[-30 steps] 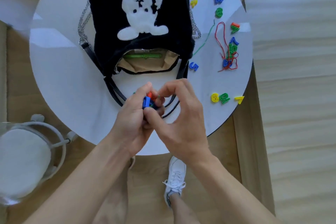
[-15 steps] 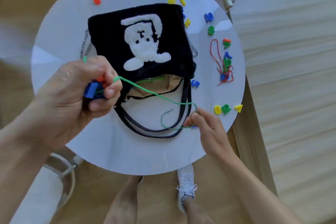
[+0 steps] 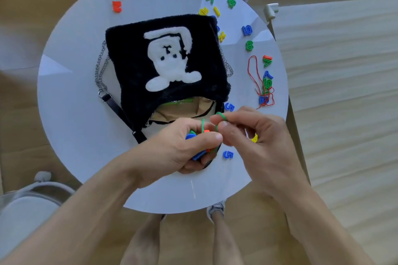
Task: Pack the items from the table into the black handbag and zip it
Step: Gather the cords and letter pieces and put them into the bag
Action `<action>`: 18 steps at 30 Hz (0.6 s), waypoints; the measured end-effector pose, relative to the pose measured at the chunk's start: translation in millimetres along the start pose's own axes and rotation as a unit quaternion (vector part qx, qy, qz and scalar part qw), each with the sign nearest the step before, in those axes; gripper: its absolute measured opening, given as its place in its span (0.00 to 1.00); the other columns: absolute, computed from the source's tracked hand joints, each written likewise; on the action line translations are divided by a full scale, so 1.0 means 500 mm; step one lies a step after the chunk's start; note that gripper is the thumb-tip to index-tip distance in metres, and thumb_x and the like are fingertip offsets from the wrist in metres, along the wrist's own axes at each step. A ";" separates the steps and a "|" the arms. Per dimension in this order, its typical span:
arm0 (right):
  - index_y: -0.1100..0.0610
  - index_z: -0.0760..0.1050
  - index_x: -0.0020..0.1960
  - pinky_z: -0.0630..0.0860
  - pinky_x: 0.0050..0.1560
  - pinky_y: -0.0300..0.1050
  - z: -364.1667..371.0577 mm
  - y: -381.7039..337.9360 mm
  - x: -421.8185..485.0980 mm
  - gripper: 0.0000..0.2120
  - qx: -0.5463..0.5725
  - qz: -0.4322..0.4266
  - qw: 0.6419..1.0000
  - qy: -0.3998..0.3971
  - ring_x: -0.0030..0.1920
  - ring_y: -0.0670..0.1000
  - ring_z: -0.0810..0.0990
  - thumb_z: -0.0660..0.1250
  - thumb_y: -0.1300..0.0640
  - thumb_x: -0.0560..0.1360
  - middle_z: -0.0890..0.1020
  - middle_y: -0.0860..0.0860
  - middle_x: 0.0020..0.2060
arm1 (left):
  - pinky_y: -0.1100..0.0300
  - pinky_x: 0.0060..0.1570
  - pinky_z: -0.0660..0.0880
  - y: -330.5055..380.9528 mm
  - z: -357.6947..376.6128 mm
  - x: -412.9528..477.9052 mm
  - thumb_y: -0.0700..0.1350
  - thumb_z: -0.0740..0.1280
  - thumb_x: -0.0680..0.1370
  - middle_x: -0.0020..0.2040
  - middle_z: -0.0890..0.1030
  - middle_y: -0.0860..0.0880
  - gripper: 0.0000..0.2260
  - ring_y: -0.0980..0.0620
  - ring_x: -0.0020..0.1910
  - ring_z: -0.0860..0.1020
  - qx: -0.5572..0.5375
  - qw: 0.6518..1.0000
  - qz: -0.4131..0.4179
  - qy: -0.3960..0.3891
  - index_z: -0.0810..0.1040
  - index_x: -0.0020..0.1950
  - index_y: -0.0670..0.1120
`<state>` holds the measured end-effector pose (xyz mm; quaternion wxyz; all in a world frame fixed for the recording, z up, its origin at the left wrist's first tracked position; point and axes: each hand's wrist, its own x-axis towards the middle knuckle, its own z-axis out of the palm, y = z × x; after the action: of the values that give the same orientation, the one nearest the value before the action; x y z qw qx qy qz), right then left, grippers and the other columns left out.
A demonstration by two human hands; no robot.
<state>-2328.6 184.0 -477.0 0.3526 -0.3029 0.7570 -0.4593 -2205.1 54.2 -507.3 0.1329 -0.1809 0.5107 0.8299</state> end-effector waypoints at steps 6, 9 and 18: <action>0.50 0.78 0.44 0.75 0.57 0.51 -0.013 0.068 0.015 0.09 0.212 0.084 0.973 0.038 0.48 0.53 0.80 0.65 0.46 0.71 0.82 0.51 0.43 | 0.64 0.25 0.58 0.014 0.026 0.014 0.47 0.64 0.79 0.31 0.70 0.49 0.13 0.53 0.25 0.62 -0.030 1.000 -0.007 0.001 0.71 0.35 0.47; 0.57 0.78 0.62 0.62 0.73 0.65 0.010 0.109 0.019 0.28 0.306 0.160 0.930 -0.127 0.64 0.59 0.76 0.61 0.37 0.73 0.80 0.58 0.57 | 0.67 0.23 0.60 0.030 0.007 0.011 0.49 0.63 0.77 0.31 0.70 0.49 0.11 0.54 0.25 0.62 -0.128 0.991 0.039 0.000 0.71 0.37 0.47; 0.57 0.79 0.38 0.71 0.46 0.34 0.028 0.106 0.013 0.13 0.140 0.094 0.983 -0.075 0.40 0.48 0.76 0.63 0.54 0.79 0.77 0.49 0.35 | 0.67 0.23 0.57 -0.020 -0.082 0.019 0.46 0.59 0.83 0.32 0.71 0.49 0.13 0.56 0.25 0.62 -0.048 0.975 -0.050 0.212 0.72 0.39 0.46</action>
<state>-2328.0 192.9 -531.6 0.4886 -0.2118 0.6819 -0.5015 -2202.8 22.1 -536.3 0.0541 -0.3841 0.4771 0.7886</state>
